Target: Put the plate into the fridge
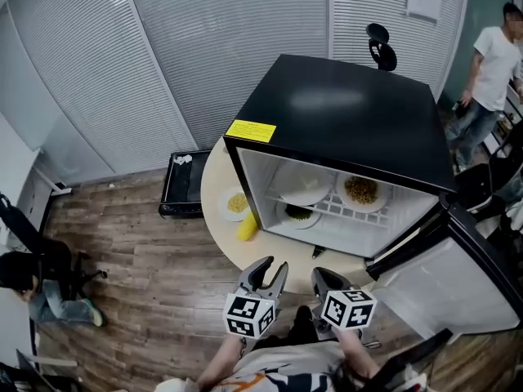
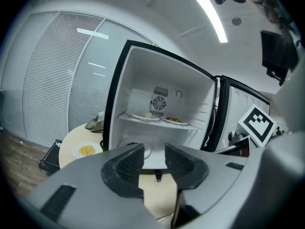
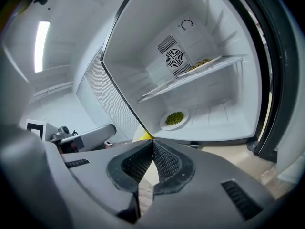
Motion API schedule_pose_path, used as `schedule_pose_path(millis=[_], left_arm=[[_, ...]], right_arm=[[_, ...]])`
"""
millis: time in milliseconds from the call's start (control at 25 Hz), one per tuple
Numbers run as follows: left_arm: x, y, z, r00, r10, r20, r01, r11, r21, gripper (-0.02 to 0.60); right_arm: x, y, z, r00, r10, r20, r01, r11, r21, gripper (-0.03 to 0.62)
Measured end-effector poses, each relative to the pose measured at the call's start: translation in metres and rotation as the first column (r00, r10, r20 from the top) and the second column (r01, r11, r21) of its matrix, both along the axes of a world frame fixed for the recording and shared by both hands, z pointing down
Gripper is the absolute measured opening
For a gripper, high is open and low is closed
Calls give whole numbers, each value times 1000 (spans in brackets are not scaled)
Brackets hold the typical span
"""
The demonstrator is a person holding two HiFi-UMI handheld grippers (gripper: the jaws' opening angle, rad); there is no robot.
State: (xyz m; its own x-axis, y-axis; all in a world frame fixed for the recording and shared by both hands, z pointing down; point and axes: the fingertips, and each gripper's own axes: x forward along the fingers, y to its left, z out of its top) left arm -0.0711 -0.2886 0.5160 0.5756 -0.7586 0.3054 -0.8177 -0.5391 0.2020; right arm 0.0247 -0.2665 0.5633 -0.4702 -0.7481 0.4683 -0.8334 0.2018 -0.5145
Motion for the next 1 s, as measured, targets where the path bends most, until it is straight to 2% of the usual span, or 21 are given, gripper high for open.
schedule_pose_path(millis=[80, 280, 680, 1000], left_arm=[[-8, 8, -3, 1000, -16, -13, 16, 1000, 8, 81], [-25, 32, -7, 999, -20, -32, 20, 1000, 15, 29], [-46, 97, -1, 999, 15, -31, -15, 1000, 17, 21], [-43, 138, 3, 996, 48, -76, -49, 999, -9, 21]], right_arm=[[-2, 8, -2, 1000, 12, 1, -12, 1000, 6, 15], [-10, 30, -6, 999, 35, -1, -35, 999, 20, 15], [-16, 76, -21, 995, 101, -18, -100, 992, 83, 15], [-27, 125, -21, 993, 104, -51, -100, 993, 65, 15]])
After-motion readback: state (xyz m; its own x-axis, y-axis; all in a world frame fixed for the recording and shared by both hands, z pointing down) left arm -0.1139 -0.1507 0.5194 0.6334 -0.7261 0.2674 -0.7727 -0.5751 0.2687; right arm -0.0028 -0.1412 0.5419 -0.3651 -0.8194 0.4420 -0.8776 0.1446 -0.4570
